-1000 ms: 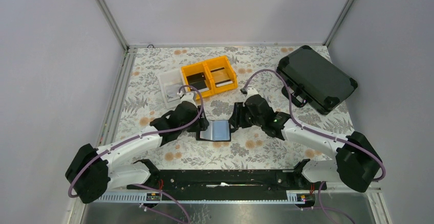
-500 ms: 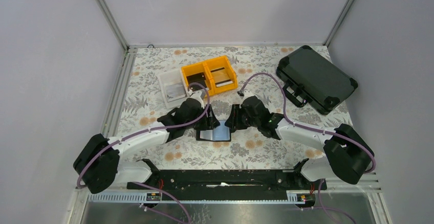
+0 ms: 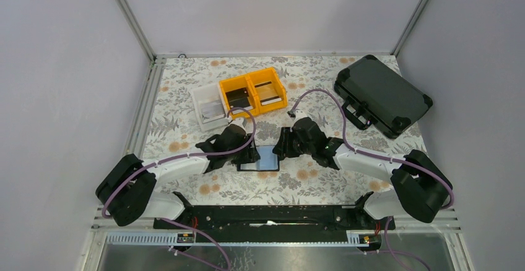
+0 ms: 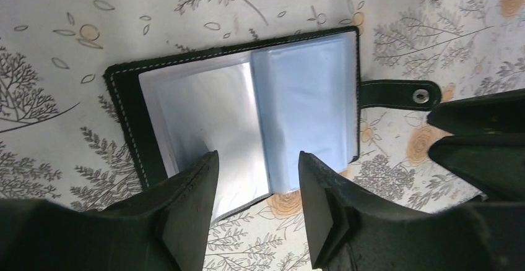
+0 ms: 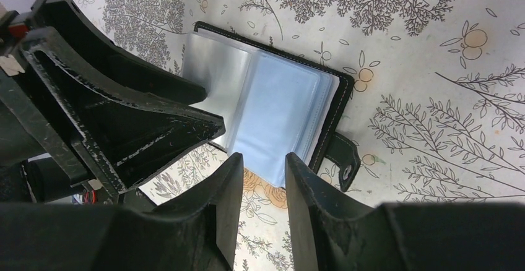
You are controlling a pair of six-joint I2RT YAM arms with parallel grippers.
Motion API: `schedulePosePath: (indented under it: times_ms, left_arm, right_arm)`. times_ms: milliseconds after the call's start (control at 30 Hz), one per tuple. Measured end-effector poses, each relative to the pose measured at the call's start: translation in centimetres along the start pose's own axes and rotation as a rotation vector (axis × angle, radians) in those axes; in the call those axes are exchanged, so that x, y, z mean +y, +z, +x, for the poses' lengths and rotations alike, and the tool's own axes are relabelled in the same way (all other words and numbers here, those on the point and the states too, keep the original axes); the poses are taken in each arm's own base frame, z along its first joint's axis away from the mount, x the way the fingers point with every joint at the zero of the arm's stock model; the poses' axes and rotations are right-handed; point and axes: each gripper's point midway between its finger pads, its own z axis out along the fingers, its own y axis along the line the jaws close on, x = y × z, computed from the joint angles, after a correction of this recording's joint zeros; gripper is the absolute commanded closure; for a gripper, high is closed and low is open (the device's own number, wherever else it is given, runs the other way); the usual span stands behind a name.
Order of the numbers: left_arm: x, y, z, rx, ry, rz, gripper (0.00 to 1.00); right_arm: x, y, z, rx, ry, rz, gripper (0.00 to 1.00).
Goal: Put the credit cards into the card holder
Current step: Open the card holder at the center of the board, then pick up the credit card from the storage box.
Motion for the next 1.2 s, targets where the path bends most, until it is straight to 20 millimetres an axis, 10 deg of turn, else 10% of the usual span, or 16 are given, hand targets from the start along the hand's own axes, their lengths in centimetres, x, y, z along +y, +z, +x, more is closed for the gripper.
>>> schedulePosePath:
  times_ms: [167,433,933,1200]
  left_arm:
    - [1.0,0.1,0.6,0.010,0.001,-0.033,0.45]
    - [1.6,-0.7,0.0,0.015,0.068,-0.085,0.09]
    - [3.8,-9.1,-15.1,-0.175,0.408,-0.390,0.06]
    - [9.6,-6.2,-15.7,0.011,0.502,-0.385,0.08]
  right_arm:
    - [0.0,0.0,-0.1,-0.004,0.000,0.003,0.62]
    - [-0.1,-0.5,-0.7,-0.030,-0.020,0.014,0.56]
    - [0.7,-6.8,-6.4,-0.295,-0.172,0.044,0.49]
    - [0.7,-8.5,-8.0,-0.372,-0.247,0.062,0.47]
